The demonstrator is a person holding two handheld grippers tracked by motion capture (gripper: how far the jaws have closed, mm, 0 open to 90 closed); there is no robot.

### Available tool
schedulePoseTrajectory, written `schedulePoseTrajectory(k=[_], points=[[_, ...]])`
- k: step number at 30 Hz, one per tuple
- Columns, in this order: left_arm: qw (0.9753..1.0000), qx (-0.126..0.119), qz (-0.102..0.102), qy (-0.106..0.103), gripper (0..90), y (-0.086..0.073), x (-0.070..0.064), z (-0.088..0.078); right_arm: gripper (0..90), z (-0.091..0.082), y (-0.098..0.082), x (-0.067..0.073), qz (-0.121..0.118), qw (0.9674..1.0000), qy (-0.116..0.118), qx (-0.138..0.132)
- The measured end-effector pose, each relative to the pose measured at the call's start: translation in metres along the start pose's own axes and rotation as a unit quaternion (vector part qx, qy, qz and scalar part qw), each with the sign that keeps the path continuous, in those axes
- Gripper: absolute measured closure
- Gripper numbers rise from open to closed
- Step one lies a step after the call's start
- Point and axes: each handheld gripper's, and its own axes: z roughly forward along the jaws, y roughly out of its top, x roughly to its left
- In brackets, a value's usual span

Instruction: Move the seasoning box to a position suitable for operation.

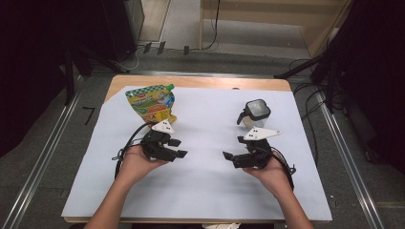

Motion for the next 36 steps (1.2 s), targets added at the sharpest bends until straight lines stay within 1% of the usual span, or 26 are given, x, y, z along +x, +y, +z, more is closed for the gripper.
schedulePoseTrajectory(k=[1, 2, 3, 4, 5, 7, 8, 9, 11, 14, 15, 17, 19, 23, 25, 26, 28, 30, 36], points=[[1.0, -0.006, -0.003, 0.0, 51.3, -0.001, 0.0, -0.001, 20.6, 0.001, 0.0, 0.001, -0.001, 1.0, -0.001, 0.001], [1.0, -0.006, -0.003, 0.0, 50.9, -0.001, 0.0, -0.001, 21.7, 0.002, -0.001, 0.002, 0.001, 1.0, 0.001, 0.0], [0.9997, -0.017, -0.014, -0.01, 49.5, -0.003, 0.002, -0.004, 23.0, 0.004, -0.001, 0.002, 0.002, 1.0, 0.005, -0.001], [0.9994, -0.022, -0.023, -0.015, 49.6, -0.004, 0.002, -0.004, 23.2, 0.006, -0.001, 0.002, 0.005, 1.0, 0.008, -0.001], [0.9992, -0.024, -0.027, -0.018, 49.4, -0.005, 0.003, -0.004, 23.4, 0.007, -0.001, 0.002, 0.008, 0.9999, 0.01, 0.001], [0.9993, -0.022, -0.028, -0.014, 47.4, -0.006, 0.004, -0.004, 24.5, 0.008, -0.001, 0.003, 0.001, 1.0, 0.008, -0.001], [0.9996, -0.012, -0.023, -0.006, 46.4, -0.006, 0.005, -0.002, 24.8, 0.008, -0.002, 0.003, -0.004, 1.0, 0.005, 0.002], [0.9996, -0.012, -0.023, -0.006, 46.1, -0.006, 0.005, -0.002, 25.1, 0.008, -0.002, 0.003, -0.007, 1.0, 0.002, 0.002], [0.9998, -0.003, -0.021, -0.005, 44.7, -0.007, 0.004, 0.001, 25.7, 0.009, -0.002, 0.002, -0.006, 1.0, 0.003, 0.004], [0.9996, 0.005, -0.023, -0.013, 43.9, -0.007, 0.004, 0.003, 27.1, 0.01, -0.003, 0.001, -0.005, 0.9999, 0.009, 0.009], [0.9997, 0.007, -0.021, -0.013, 43.9, -0.006, 0.004, 0.003, 27.1, 0.011, -0.003, 0.001, -0.004, 0.9999, 0.007, 0.012], [0.9997, 0.004, -0.021, -0.014, 43.6, -0.007, 0.004, 0.002, 27.4, 0.011, -0.003, 0.001, -0.005, 0.9999, 0.007, 0.014], [0.9996, 0.003, -0.023, -0.015, 43.0, -0.007, 0.004, 0.002, 28.0, 0.01, -0.003, 0.001, -0.005, 0.9999, 0.007, 0.011], [0.9996, 0.0, -0.018, -0.019, 43.4, -0.007, 0.005, 0.0, 29.0, 0.009, -0.002, 0.001, -0.001, 0.9999, 0.009, 0.008], [0.9997, -0.002, -0.016, -0.017, 43.6, -0.007, 0.004, 0.0, 30.5, 0.009, -0.003, 0.0, -0.001, 0.9999, 0.011, 0.012], [0.9997, -0.003, -0.016, -0.018, 43.5, -0.007, 0.004, 0.0, 31.2, 0.009, -0.003, 0.0, 0.003, 0.9998, 0.01, 0.017], [0.9997, -0.003, -0.014, -0.019, 43.3, -0.007, 0.004, 0.0, 31.3, 0.009, -0.003, 0.0, 0.004, 0.9998, 0.01, 0.019], [0.9996, -0.005, -0.013, -0.022, 42.5, -0.006, 0.004, 0.0, 31.6, 0.007, -0.003, -0.001, 0.005, 0.9998, 0.011, 0.018], [0.9997, -0.008, -0.011, -0.022, 42.2, -0.005, 0.003, -0.001, 32.8, 0.004, -0.003, -0.002, 0.005, 0.9998, 0.007, 0.016]])
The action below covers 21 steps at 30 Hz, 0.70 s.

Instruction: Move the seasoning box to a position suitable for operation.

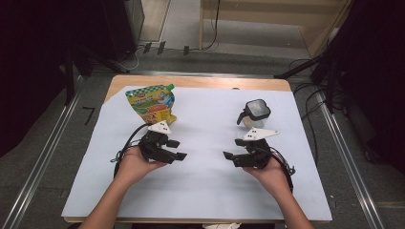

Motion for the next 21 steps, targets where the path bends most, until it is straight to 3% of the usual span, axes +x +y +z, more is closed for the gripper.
schedulePoseTrajectory(k=[21], points=[[1.0, 0.002, -0.002, 0.0, 41.9, 0.0003, 0.0014, -0.002, 34.3, -0.0079, -0.0005, -0.0085, 0.007, 0.9999, -0.008, 0.002]])
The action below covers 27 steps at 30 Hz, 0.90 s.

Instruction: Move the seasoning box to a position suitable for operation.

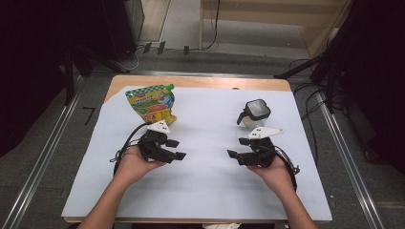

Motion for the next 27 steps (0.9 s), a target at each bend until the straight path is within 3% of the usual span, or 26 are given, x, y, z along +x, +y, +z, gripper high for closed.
schedulePoseTrajectory(k=[14, 27], points=[[1.0, -0.002, 0.001, -0.001, 40.9, 0.002, -0.002, -0.003, 36.1, -0.011, -0.001, -0.01, 0.007, 0.9999, -0.013, -0.002], [0.9999, -0.005, 0.014, -0.004, 40.8, 0.006, -0.009, -0.006, 35.8, -0.026, -0.007, -0.037, 0.036, 0.9981, -0.049, -0.01]])
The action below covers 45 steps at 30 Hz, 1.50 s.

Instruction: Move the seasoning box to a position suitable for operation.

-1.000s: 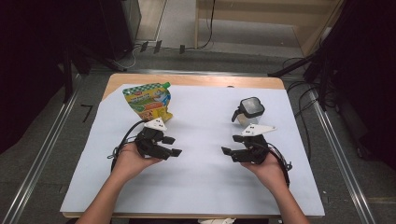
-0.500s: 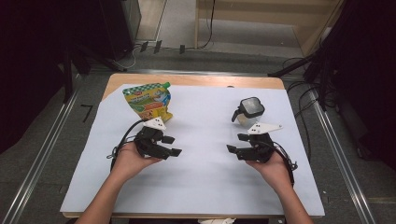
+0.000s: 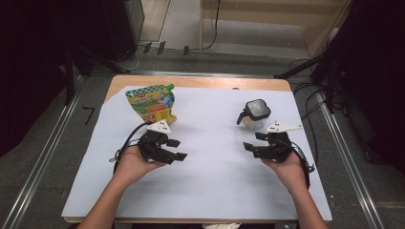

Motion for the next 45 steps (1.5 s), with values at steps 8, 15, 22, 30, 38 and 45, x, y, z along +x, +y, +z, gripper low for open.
schedulePoseTrajectory(k=[8, 15, 22, 30, 38, 45], points=[[1.0, 0.001, 0.003, -0.002, 40.8, 0.0, -0.001, 0.001, 31.9, 0.005, -0.001, -0.016, 0.018, 0.9993, -0.032, -0.001], [0.9999, 0.003, 0.009, -0.005, 40.8, 0.001, -0.002, 0.003, 25.3, 0.015, -0.003, -0.033, 0.044, 0.9969, -0.064, -0.005], [0.9998, 0.007, 0.013, -0.009, 40.8, 0.002, -0.006, 0.006, 18.9, 0.021, 0.003, -0.045, 0.066, 0.9939, -0.088, -0.009], [0.9997, 0.009, 0.018, -0.014, 40.8, 0.001, -0.008, 0.008, 15.6, 0.03, 0.017, -0.062, 0.083, 0.992, -0.096, -0.006], [0.9997, 0.008, 0.017, -0.014, 40.7, 0.0, -0.008, 0.008, 13.7, 0.047, 0.024, -0.072, 0.079, 0.9909, -0.109, -0.004], [0.9998, 0.013, 0.012, -0.012, 40.6, -0.004, -0.009, 0.008, 13.2, 0.068, 0.019, -0.076, 0.078, 0.9894, -0.122, -0.014]])
